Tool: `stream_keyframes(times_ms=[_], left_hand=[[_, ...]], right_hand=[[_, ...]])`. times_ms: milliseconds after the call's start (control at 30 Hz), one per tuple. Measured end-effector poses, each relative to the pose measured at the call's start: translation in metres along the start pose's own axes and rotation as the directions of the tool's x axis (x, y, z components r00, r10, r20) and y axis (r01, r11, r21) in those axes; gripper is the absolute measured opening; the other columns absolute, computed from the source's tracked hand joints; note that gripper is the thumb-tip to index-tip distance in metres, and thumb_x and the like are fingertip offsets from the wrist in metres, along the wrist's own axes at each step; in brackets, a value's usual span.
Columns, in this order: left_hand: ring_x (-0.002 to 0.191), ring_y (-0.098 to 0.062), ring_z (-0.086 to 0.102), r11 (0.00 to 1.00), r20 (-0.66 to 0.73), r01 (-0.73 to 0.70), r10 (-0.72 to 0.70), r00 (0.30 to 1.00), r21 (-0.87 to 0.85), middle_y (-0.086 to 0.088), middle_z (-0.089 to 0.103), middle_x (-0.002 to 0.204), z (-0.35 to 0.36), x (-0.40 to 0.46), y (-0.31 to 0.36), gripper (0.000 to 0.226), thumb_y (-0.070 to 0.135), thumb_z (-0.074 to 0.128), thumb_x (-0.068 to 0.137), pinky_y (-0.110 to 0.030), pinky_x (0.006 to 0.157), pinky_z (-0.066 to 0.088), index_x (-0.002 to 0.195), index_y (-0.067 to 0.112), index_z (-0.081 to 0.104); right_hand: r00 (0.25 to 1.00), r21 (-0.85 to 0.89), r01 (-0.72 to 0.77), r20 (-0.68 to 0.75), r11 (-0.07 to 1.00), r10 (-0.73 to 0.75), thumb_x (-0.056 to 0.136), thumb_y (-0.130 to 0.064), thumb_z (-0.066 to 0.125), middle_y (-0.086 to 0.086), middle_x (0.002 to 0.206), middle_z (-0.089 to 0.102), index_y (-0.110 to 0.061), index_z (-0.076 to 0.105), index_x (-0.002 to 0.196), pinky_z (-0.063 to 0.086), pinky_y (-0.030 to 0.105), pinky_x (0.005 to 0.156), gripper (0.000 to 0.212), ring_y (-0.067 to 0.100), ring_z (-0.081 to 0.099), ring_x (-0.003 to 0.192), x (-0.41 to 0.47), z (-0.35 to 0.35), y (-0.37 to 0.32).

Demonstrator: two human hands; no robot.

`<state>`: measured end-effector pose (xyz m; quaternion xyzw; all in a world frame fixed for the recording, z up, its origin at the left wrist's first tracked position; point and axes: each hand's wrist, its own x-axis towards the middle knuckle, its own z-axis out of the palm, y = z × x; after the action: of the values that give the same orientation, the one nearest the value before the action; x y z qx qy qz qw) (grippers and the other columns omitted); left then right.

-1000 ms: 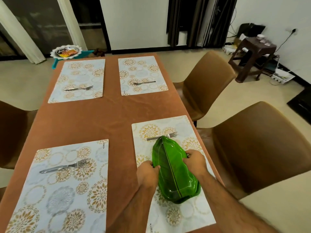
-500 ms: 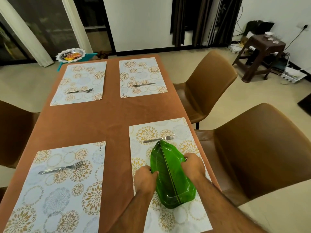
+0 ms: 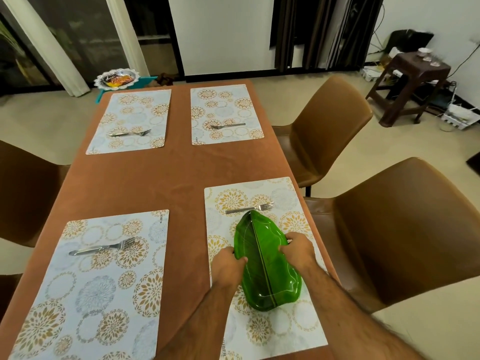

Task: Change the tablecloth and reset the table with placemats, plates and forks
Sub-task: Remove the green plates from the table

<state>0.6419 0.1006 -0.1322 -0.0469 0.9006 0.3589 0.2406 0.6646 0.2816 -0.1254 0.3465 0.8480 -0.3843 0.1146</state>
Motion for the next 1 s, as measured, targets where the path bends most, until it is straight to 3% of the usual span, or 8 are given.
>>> stream_keyframes(times_ms=[233,400,500,633,700,800,1000], left_hand=[[0.091,-0.025,0.068,0.997,-0.137,-0.011,0.0,0.991,-0.076,-0.006,0.073,0.105,-0.047,-0.012,-0.006,0.027,0.03,0.063,0.091,-0.037,0.081,0.055,0.111,0.014,0.069],[0.092,-0.031,0.067,0.986,-0.293,0.025,-0.072,0.953,-0.162,-0.011,0.072,0.103,-0.107,-0.041,-0.029,0.028,0.027,0.061,0.089,-0.037,0.08,0.055,0.112,0.013,0.068],[0.093,-0.03,0.067,0.975,-0.368,0.02,-0.102,0.924,-0.22,-0.009,0.072,0.105,-0.15,-0.068,-0.058,0.028,0.024,0.059,0.089,-0.033,0.078,0.053,0.113,0.013,0.067],[0.093,-0.029,0.067,0.961,-0.466,0.046,-0.173,0.868,-0.273,-0.007,0.073,0.101,-0.213,-0.118,-0.115,0.025,0.024,0.06,0.087,-0.032,0.075,0.05,0.109,0.016,0.069],[0.09,-0.03,0.067,0.954,-0.515,0.061,-0.212,0.83,-0.295,-0.008,0.073,0.095,-0.245,-0.146,-0.148,0.023,0.023,0.061,0.083,-0.031,0.072,0.051,0.103,0.015,0.069],[0.088,-0.03,0.068,0.939,-0.554,0.077,-0.263,0.79,-0.336,-0.008,0.073,0.092,-0.288,-0.186,-0.202,0.031,0.028,0.057,0.077,-0.039,0.078,0.056,0.103,0.018,0.07],[0.085,-0.021,0.066,0.927,-0.613,0.117,-0.327,0.719,-0.357,0.003,0.071,0.085,-0.366,-0.275,-0.303,0.015,0.023,0.058,0.083,-0.03,0.075,0.052,0.091,0.017,0.069]], right_hand=[[0.995,0.048,0.104,0.007,0.993,-0.104,0.085,-0.014,0.073,0.009,0.108,0.072,-0.012,0.07,0.115,0.046,0.024,0.068,0.03,0.024,0.066,0.087,-0.021,0.001,-0.048],[0.972,0.059,0.221,0.071,0.974,-0.225,0.077,-0.015,0.074,0.01,0.104,0.074,-0.012,0.071,0.113,0.056,0.034,0.079,0.036,0.027,0.069,0.09,-0.058,0.021,-0.105],[0.944,0.087,0.304,0.103,0.949,-0.312,0.076,-0.013,0.074,0.009,0.097,0.072,-0.013,0.071,0.105,0.056,0.035,0.076,0.03,0.028,0.069,0.086,-0.096,0.046,-0.142],[0.884,0.142,0.401,0.2,0.905,-0.423,0.074,-0.001,0.07,0.008,0.086,0.07,-0.012,0.069,0.092,0.056,0.025,0.065,0.021,0.023,0.065,0.07,-0.16,0.097,-0.194],[0.851,0.151,0.437,0.249,0.887,-0.462,0.07,-0.003,0.072,0.014,0.095,0.071,-0.003,0.068,0.101,0.057,0.033,0.072,0.031,0.028,0.066,0.076,-0.192,0.129,-0.216],[0.805,0.14,0.502,0.286,0.854,-0.52,0.057,-0.025,0.07,0.012,0.097,0.072,-0.011,0.069,0.102,0.058,0.044,0.077,0.047,0.032,0.069,0.084,-0.238,0.181,-0.243],[0.732,0.18,0.575,0.322,0.798,-0.6,0.061,-0.016,0.07,0.01,0.09,0.073,-0.027,0.064,0.083,0.058,0.045,0.077,0.024,0.031,0.069,0.084,-0.372,0.26,-0.286]])
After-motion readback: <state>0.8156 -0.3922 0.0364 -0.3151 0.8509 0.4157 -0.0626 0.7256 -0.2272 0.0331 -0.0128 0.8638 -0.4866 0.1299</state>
